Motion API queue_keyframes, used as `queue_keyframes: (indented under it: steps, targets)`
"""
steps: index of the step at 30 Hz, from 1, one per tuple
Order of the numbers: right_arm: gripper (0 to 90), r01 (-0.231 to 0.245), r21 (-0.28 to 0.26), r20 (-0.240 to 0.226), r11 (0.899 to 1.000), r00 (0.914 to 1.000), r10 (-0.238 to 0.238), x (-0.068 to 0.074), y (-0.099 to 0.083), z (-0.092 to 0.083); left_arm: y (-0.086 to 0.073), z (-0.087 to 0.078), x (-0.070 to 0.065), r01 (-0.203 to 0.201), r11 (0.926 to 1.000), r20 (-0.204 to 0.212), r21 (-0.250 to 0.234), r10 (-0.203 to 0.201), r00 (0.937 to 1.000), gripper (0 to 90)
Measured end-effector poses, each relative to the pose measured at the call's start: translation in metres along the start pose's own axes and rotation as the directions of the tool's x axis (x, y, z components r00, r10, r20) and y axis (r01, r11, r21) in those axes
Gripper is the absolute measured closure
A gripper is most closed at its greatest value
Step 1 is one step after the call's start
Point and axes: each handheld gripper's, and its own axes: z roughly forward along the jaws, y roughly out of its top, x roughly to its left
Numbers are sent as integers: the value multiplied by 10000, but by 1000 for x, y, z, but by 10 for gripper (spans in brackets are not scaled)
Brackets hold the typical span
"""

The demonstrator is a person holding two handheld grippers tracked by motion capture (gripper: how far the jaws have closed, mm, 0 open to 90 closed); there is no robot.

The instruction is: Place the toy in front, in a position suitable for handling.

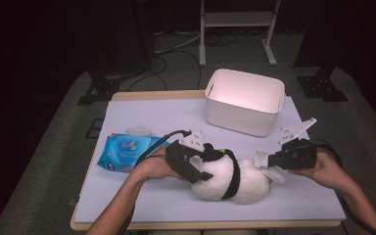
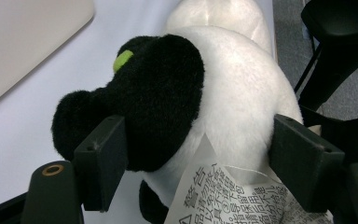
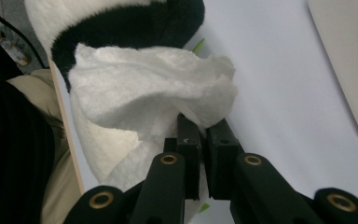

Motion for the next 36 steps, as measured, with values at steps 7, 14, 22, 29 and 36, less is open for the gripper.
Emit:
queue_keyframes:
  steps: [7, 14, 22, 29, 36]
  targets:
    - [849, 220, -180, -241, 9996, 9995, -224, 5, 12, 6, 1, 1, -3, -113, 9999, 74, -17, 113, 9999, 240]
    - [849, 729, -260, -574, 9970, 9956, -743, 12, 32, 16, 5, 5, -4, -180, 9996, 98, -234, 182, 9998, 239]
    - [848, 1229, 116, -717, 9923, 9900, -1218, 21, 47, 28, 8, 8, -2, -105, 9995, 60, -307, 107, 9999, 235]
    - [849, 974, 34, -625, 9952, 9933, -970, 19, 36, 28, 5, 4, -1, 127, 9978, 47, -650, -125, 9999, 187]
    - [849, 959, -128, -633, 9953, 9933, -965, 20, 32, 27, 2, 2, -3, 383, 9962, 134, -788, -373, 9992, 151]
